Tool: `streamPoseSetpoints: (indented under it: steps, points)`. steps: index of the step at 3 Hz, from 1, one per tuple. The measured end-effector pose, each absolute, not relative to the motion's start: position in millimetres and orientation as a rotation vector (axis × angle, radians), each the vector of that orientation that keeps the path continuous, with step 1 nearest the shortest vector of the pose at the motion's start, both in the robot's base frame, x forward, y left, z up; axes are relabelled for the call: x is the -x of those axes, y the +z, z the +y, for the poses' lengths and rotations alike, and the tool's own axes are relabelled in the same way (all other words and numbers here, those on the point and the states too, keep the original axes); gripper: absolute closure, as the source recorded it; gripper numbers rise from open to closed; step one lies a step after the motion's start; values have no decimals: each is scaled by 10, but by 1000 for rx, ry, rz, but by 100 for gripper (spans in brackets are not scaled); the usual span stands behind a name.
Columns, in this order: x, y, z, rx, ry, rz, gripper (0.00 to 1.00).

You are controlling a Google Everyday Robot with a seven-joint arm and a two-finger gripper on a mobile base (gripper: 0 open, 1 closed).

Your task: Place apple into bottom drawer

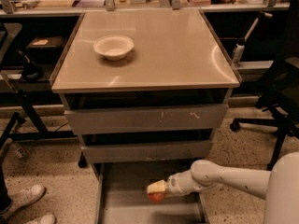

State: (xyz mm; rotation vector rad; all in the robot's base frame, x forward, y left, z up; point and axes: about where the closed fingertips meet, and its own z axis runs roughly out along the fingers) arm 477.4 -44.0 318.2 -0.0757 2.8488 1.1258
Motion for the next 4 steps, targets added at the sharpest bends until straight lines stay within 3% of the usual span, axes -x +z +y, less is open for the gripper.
streamPoseSetpoints:
  steps: [4]
  points:
    - [-4845,2057,-268,-182,1225,2850,100]
